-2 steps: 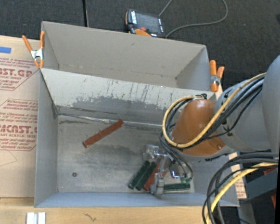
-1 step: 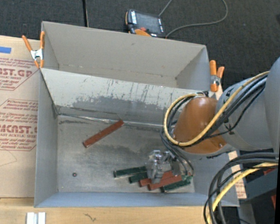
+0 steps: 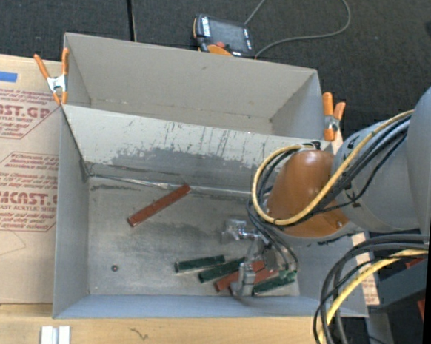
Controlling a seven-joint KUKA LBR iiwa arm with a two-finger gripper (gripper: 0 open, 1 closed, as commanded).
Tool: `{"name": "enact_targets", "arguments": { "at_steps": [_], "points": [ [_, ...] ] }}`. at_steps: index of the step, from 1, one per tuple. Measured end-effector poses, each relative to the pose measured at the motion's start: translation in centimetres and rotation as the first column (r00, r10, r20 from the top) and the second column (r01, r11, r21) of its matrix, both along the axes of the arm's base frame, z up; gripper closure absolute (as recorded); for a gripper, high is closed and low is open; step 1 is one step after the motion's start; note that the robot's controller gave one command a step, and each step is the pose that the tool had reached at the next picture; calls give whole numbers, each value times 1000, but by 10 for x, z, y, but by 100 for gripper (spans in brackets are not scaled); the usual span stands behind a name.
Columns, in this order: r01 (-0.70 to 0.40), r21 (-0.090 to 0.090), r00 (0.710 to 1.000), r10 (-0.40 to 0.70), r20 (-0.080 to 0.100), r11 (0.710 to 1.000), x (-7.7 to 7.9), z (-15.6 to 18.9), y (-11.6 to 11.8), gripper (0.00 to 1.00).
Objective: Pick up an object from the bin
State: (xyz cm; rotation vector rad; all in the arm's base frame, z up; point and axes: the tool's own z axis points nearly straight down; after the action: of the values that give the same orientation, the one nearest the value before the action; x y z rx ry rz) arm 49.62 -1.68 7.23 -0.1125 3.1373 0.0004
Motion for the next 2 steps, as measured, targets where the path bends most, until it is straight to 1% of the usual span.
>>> {"name": "enact_targets", "arguments": {
  "at_steps": [1, 2],
  "points": [
    [0, 0, 1000, 0, 0, 1000, 0, 0, 0, 100],
    [0, 0, 1000, 0, 0, 1000, 0, 0, 0, 0]
  ]
}}
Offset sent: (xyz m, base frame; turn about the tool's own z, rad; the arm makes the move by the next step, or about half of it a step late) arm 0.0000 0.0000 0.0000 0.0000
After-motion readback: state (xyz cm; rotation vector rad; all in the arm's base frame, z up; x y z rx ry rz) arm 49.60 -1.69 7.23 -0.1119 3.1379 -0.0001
